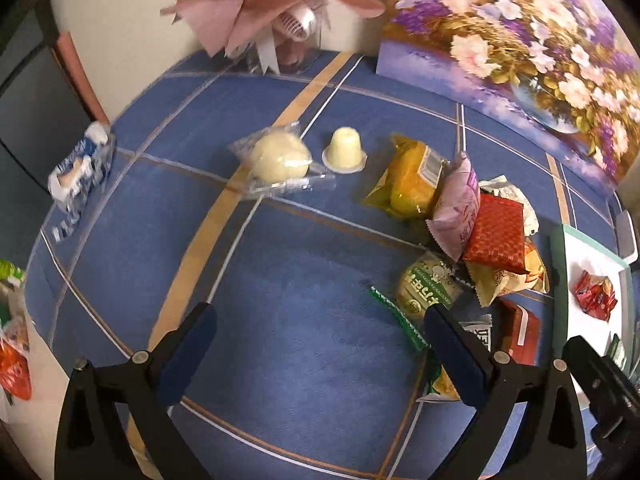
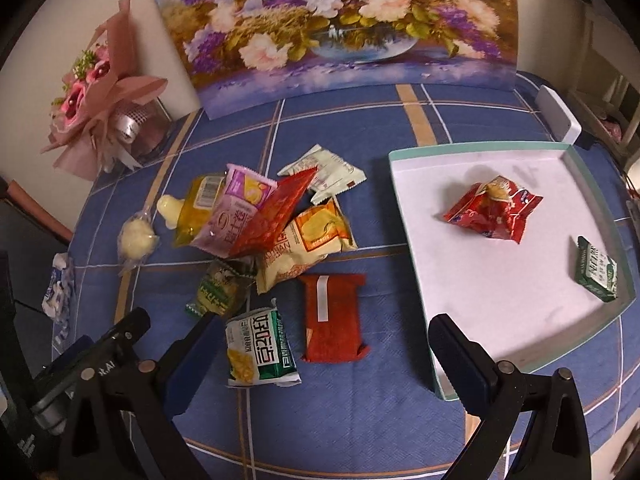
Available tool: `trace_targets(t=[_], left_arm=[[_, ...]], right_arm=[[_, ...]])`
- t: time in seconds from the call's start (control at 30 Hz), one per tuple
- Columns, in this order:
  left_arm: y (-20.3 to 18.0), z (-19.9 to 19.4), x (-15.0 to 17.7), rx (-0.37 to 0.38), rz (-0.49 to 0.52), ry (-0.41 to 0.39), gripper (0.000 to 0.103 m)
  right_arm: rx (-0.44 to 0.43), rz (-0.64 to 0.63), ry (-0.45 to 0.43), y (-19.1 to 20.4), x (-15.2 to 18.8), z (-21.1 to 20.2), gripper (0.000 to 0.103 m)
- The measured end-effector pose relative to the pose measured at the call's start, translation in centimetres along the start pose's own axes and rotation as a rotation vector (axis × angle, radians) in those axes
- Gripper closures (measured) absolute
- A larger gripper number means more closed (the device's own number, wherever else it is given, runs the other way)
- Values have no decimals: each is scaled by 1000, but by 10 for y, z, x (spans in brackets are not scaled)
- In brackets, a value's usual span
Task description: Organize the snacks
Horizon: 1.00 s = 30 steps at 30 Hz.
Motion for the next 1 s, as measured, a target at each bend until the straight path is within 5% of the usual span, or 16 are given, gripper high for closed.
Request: trace_targets(t=[0.43,0.87,1.0], left_arm=[[-12,35,10,75,-6,129,0],[-32,56,13,184,-32,194,1],[-43,55,14,204,-8,196,1]], right_arm=[[36,-13,108,1,8,38,0],[34,30,190,-11,6,72,34],[37,30,207,-11,4,81,36]])
Point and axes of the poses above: each gripper's, at about its wrist camera, not at the fingertips, and z roughly the way its jaws point, y to its left, x to its underside, the point moved 7 cm from there along z, roughly the way its jaws point, and after that the axes turned 8 degrees about y, right-handed, at the moved point
